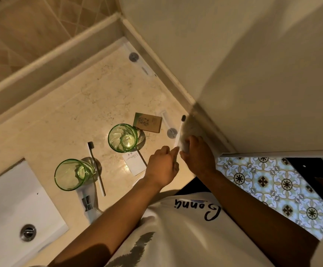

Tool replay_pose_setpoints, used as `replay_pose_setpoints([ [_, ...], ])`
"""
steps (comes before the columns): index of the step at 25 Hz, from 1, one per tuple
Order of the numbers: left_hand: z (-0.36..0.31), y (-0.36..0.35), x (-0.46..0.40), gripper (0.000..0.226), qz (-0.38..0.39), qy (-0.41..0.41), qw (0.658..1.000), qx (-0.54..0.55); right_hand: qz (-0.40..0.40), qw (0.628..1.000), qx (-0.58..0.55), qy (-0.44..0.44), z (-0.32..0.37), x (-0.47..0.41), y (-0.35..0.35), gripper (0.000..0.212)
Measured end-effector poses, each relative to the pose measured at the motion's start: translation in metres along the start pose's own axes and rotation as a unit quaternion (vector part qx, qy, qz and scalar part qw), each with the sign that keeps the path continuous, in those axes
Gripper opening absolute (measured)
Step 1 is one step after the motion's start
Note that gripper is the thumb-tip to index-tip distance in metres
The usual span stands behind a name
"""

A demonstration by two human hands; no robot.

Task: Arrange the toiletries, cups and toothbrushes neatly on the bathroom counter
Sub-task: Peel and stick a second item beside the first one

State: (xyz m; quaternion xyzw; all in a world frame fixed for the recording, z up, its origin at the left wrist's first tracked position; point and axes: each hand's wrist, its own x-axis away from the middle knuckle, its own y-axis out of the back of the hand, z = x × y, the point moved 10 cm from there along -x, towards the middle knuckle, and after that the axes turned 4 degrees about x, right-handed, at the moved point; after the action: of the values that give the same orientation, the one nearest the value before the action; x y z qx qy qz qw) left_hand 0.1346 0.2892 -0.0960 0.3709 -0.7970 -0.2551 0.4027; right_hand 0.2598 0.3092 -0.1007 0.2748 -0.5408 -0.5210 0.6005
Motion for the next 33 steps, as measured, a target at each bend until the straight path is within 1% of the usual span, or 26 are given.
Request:
replay_pose_setpoints([
  [6,0.006,0.003,0.012,0.061,0.012,0.009,1.0,-0.012,0.013,0.994,-0.089,-0.058,-0.003,0.0,-0.001,0.044],
  [10,0.01,0.006,0.016,0.055,0.003,0.017,1.0,0.006,0.036,0.996,-0.038,-0.072,-0.007,-0.002,0.002,0.034],
  [13,0.013,0.009,0.017,0.057,-0.001,0.03,0.999,0.043,0.046,0.996,-0.024,-0.074,-0.013,-0.002,0.007,0.035],
  [15,0.012,0.015,0.018,0.053,-0.01,0.03,0.998,0.057,0.053,0.995,-0.028,-0.084,-0.02,-0.001,0.008,0.035],
  [17,0.01,0.022,0.016,0.048,-0.027,0.034,0.994,0.103,0.058,0.992,-0.059,-0.097,-0.027,0.001,0.008,0.03],
  [18,0.009,0.026,0.013,0.043,-0.035,0.045,0.988,0.143,0.055,0.989,-0.098,-0.101,-0.03,0.001,0.009,0.026],
  [20,0.012,0.033,0.006,0.035,-0.042,0.085,0.968,0.234,0.038,0.978,-0.181,-0.092,-0.03,0.004,0.015,0.02],
  [21,0.016,0.034,0.001,0.034,-0.04,0.107,0.952,0.283,0.032,0.973,-0.215,-0.082,-0.025,0.007,0.019,0.019],
  [22,0.017,0.038,-0.002,0.038,-0.042,0.127,0.932,0.336,0.032,0.964,-0.254,-0.071,-0.019,0.009,0.023,0.017],
  [23,0.021,0.041,-0.006,0.048,-0.054,0.141,0.914,0.377,0.036,0.95,-0.304,-0.063,-0.012,0.01,0.026,0.016],
  [24,0.024,0.049,-0.01,0.056,-0.073,0.146,0.9,0.404,0.042,0.931,-0.359,-0.056,-0.005,0.011,0.028,0.015],
  [25,0.025,0.057,-0.014,0.058,-0.093,0.143,0.889,0.424,0.051,0.912,-0.404,-0.046,0.002,0.009,0.032,0.016],
  [26,0.025,0.067,-0.017,0.053,-0.111,0.139,0.876,0.448,0.058,0.898,-0.435,-0.034,0.01,0.007,0.037,0.017],
  [28,0.024,0.095,-0.022,0.03,-0.157,0.126,0.845,0.495,0.068,0.881,-0.469,-0.013,0.021,0.0,0.047,0.021],
  [29,0.026,0.108,-0.024,0.023,-0.178,0.12,0.836,0.505,0.071,0.874,-0.481,-0.002,0.027,-0.004,0.053,0.021],
  [31,0.03,0.132,-0.023,0.024,-0.206,0.119,0.824,0.514,0.082,0.869,-0.488,0.017,0.043,-0.013,0.064,0.023],
  [33,0.038,0.147,-0.023,0.017,-0.212,0.129,0.811,0.529,0.093,0.872,-0.479,0.025,0.058,-0.022,0.07,0.024],
])
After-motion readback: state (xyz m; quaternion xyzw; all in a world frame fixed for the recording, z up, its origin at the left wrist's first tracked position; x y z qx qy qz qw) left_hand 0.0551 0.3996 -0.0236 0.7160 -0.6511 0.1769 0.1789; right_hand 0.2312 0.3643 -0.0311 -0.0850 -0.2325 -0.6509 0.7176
